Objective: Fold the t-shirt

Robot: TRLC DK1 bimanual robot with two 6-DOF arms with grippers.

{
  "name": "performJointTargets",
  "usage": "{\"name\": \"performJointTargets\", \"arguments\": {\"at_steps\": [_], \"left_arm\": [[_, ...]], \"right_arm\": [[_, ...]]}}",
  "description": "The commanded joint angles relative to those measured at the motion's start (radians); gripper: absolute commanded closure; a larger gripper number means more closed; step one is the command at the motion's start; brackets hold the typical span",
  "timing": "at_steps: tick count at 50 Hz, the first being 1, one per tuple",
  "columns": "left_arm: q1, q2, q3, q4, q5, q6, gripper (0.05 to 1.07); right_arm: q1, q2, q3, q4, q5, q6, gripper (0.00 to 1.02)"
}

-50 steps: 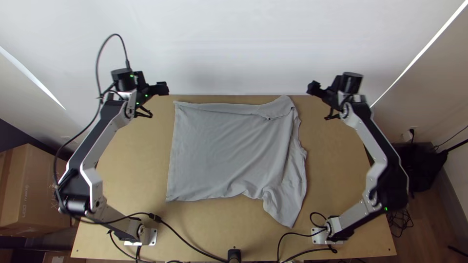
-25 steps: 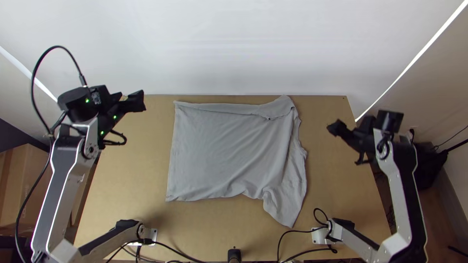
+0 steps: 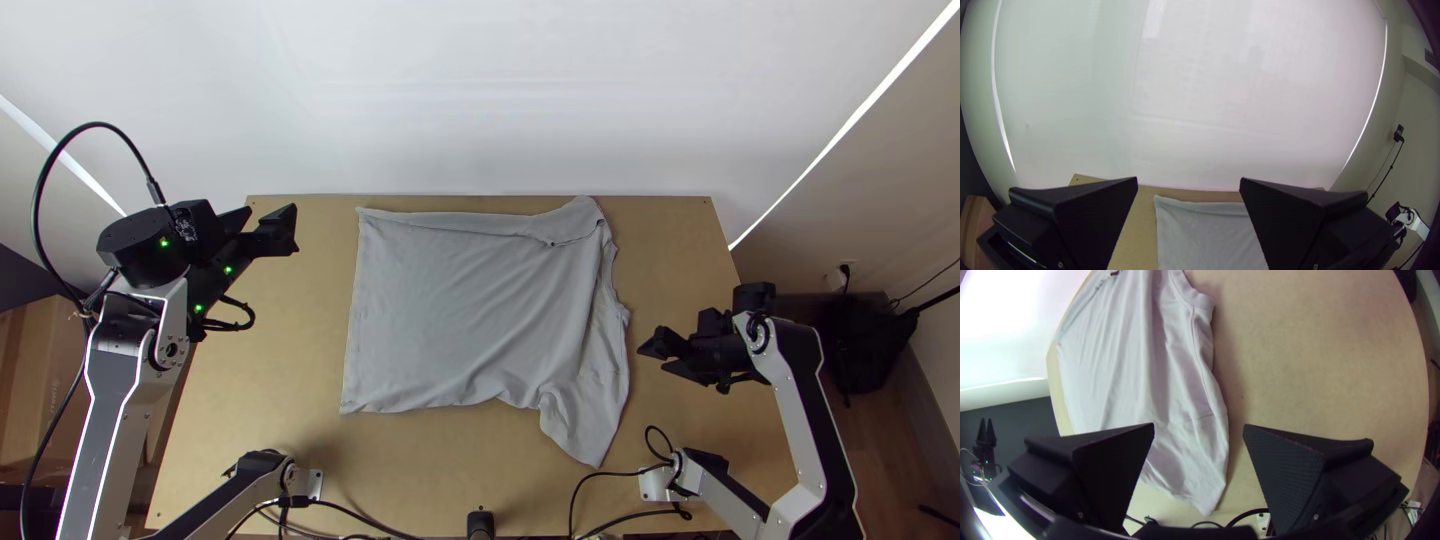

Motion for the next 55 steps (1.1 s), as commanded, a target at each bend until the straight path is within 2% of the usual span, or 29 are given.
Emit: {"name": "performJointTargets", "arguments": {"at_steps": [1,10,25,32,46,47,55], "left_arm": [[-0.004,-0.007,-0.018,-0.003,0.010,-0.017,0.10],[-0.001,-0.009,-0.030,-0.002,0.010,-0.015,0.10],[0.007,-0.012,-0.041,-0.002,0.008,-0.012,0.10],[0.007,-0.012,-0.041,-0.002,0.008,-0.010,0.10],[0.007,-0.012,-0.044,-0.003,0.008,-0.003,0.10],[0.007,-0.012,-0.047,-0.003,0.008,-0.001,0.10],[0.010,0.007,-0.063,-0.054,0.008,0.069,0.10]], "right_arm": [[0.018,0.038,-0.048,-0.012,-0.012,-0.061,0.28],[0.050,0.124,-0.095,0.017,-0.003,-0.087,0.28],[0.092,0.213,-0.138,0.132,0.026,-0.079,0.28],[0.098,0.231,-0.151,0.195,0.042,-0.078,0.39],[0.124,0.268,-0.180,0.224,0.066,-0.079,0.39],[0.127,0.268,-0.183,0.225,0.068,-0.079,0.40],[0.164,0.255,-0.206,0.270,0.106,-0.081,0.75]]}}
